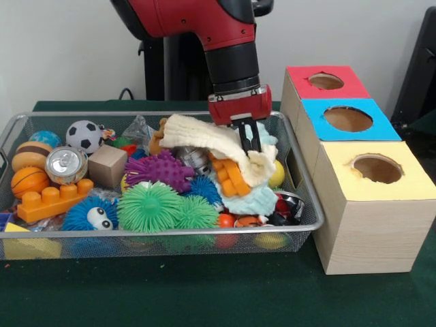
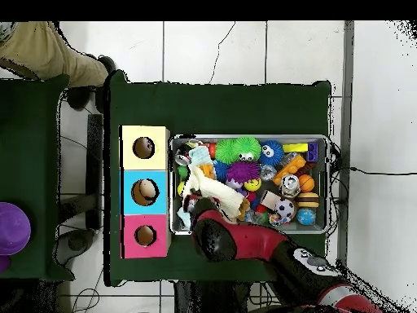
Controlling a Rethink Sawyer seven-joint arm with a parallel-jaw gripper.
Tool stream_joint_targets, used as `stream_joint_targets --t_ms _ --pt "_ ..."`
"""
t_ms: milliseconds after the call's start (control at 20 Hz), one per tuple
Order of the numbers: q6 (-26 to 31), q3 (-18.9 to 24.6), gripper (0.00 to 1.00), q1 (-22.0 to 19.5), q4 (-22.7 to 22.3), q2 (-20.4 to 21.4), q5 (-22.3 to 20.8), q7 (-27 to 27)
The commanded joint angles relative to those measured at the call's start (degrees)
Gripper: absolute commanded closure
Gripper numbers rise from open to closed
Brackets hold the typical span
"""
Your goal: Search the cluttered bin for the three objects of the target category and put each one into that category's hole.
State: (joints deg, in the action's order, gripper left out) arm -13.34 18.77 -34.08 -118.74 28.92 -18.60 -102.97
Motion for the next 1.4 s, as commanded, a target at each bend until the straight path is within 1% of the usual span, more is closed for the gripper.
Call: stream_joint_targets --t_ms 50,100,250,350,500,600,650,700,750,800,850,1000,1200,1400 --pt "1.6 -2.4 1.0 0.6 -0.4 -1.1 -0.1 -8.4" --pt "3.5 -1.5 1.0 0.2 0.0 -0.4 0.3 -7.9" --pt "5.0 -1.8 1.0 1.5 -0.6 1.5 2.8 -9.1" --pt "7.2 -1.7 1.0 3.1 -1.0 4.3 4.8 -9.7" --pt "11.0 -1.3 1.0 4.8 -0.6 7.3 7.5 -10.0" --pt "12.3 -2.0 1.0 6.0 -0.9 8.9 8.9 -10.3" --pt "13.8 -3.0 1.0 7.2 -0.8 10.1 9.5 -10.0" --pt "16.6 -4.5 1.0 8.6 -0.5 11.5 10.3 -9.2" --pt "21.3 -7.7 1.0 11.2 0.7 13.2 10.5 -7.1" --pt "24.9 -10.5 1.0 13.5 2.1 14.6 10.3 -5.5" --pt "27.8 -11.8 1.0 14.9 3.0 15.3 10.0 -4.4" --pt "29.1 -12.4 1.0 16.7 4.2 16.1 9.0 -4.5" --pt "32.8 -13.0 1.0 18.5 5.6 18.5 7.8 -5.1" --pt "36.1 -11.9 1.0 18.4 6.9 19.6 8.3 -5.4"
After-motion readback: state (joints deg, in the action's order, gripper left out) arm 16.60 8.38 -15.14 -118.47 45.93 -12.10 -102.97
